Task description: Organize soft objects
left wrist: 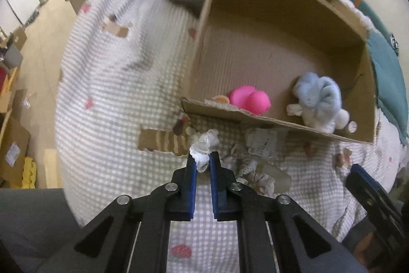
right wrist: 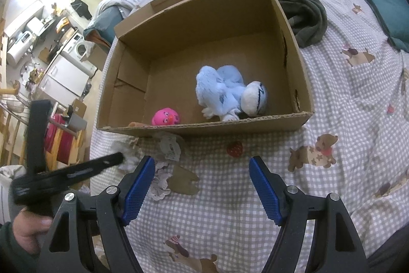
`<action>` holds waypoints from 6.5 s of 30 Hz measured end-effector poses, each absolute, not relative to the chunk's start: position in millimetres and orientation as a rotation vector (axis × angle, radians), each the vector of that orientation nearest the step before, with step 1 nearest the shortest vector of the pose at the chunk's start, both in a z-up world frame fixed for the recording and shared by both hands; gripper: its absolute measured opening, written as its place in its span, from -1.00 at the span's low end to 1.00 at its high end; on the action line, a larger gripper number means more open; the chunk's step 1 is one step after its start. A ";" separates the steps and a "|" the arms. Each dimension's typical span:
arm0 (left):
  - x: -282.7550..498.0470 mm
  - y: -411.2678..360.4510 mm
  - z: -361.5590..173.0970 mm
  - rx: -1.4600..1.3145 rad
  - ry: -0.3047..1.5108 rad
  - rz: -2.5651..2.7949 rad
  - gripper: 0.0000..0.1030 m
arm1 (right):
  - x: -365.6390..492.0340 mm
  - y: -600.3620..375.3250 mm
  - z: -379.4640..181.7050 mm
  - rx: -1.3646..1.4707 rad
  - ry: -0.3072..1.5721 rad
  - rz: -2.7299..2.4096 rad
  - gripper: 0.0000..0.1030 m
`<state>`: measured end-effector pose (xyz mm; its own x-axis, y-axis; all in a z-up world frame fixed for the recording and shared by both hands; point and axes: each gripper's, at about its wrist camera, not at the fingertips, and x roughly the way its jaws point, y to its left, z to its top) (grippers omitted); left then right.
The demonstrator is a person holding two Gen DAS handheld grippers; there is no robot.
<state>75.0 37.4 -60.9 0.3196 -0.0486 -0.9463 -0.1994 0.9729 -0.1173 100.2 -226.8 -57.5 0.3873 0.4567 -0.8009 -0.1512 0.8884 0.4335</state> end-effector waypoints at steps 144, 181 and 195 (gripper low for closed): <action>179.6 -13.4 -39.3 -0.037 1.101 -0.016 0.12 | 198.6 -247.1 -41.1 0.409 0.959 0.422 0.45; 82.2 57.3 -4.8 -0.225 1.023 0.118 0.13 | 122.5 -261.7 -30.3 0.409 0.949 0.371 0.45; 63.4 12.0 -75.6 -0.175 1.304 -0.009 0.13 | 96.6 -246.9 -42.8 0.389 1.002 0.377 0.45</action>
